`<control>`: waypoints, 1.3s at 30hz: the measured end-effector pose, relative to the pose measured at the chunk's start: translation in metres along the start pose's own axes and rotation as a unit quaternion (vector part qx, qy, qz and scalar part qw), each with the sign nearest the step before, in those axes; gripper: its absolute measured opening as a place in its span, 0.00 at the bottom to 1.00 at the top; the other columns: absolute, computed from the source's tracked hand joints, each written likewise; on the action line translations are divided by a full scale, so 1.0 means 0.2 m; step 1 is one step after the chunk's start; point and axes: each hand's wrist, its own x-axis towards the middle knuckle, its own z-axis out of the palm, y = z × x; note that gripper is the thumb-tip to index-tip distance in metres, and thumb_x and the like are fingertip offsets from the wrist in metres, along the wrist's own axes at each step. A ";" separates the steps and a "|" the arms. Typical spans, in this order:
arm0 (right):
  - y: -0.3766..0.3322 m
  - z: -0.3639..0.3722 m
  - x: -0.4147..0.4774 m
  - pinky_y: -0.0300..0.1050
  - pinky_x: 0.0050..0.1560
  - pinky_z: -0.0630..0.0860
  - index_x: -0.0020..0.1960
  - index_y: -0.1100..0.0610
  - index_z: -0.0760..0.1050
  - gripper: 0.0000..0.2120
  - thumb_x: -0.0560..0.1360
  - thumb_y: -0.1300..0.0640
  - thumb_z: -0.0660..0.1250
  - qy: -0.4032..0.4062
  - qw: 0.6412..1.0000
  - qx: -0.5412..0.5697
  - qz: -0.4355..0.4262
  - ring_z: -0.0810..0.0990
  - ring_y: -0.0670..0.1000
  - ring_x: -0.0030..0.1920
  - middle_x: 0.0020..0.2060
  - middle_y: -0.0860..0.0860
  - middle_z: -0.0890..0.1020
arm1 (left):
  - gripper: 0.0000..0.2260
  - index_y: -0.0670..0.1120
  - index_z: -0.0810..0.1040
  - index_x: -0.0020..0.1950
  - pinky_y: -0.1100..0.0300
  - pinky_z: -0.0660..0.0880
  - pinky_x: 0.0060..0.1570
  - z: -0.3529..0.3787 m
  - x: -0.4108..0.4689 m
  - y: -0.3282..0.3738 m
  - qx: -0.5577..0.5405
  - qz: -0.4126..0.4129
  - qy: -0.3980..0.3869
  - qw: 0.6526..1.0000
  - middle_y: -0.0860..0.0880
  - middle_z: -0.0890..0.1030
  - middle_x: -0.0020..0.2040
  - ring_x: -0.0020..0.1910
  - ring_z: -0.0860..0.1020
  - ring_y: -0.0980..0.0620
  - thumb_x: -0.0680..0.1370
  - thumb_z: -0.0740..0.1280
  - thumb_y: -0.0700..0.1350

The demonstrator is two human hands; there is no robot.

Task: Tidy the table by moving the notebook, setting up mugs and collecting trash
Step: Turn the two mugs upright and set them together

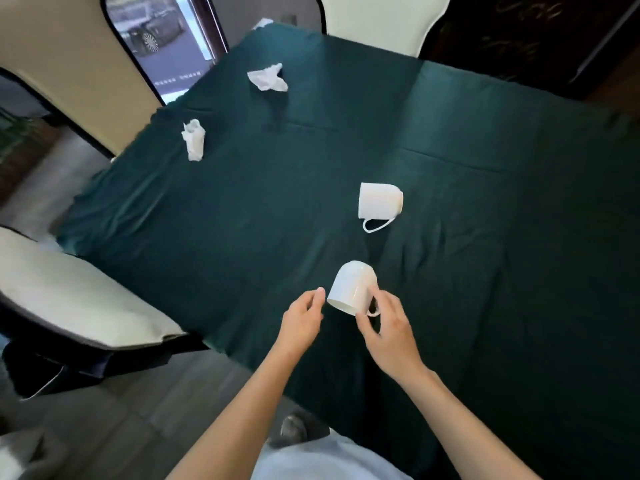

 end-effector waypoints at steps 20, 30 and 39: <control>-0.18 0.14 0.06 0.45 0.56 0.76 0.77 0.41 0.69 0.21 0.85 0.47 0.58 0.084 0.970 0.129 0.189 0.83 0.51 0.58 0.52 0.40 0.85 | 0.12 0.54 0.85 0.61 0.57 0.81 0.51 -0.06 0.07 0.09 -0.135 0.036 -0.041 0.989 0.55 0.89 0.55 0.54 0.87 0.55 0.86 0.63 0.54; -0.35 0.35 -0.04 0.45 0.38 0.85 0.68 0.50 0.78 0.16 0.84 0.52 0.58 0.143 0.906 0.252 0.308 0.87 0.46 0.39 0.50 0.50 0.87 | 0.08 0.50 0.88 0.56 0.55 0.84 0.52 -0.24 0.10 0.08 -0.119 0.090 -0.101 0.984 0.50 0.90 0.51 0.52 0.87 0.48 0.81 0.71 0.41; -0.43 0.45 -0.06 0.53 0.39 0.87 0.67 0.54 0.77 0.15 0.83 0.54 0.59 0.152 0.886 0.268 0.348 0.89 0.48 0.36 0.49 0.53 0.88 | 0.08 0.43 0.87 0.57 0.52 0.85 0.53 -0.34 0.16 0.04 -0.146 0.071 -0.119 0.979 0.46 0.90 0.51 0.52 0.88 0.46 0.80 0.72 0.35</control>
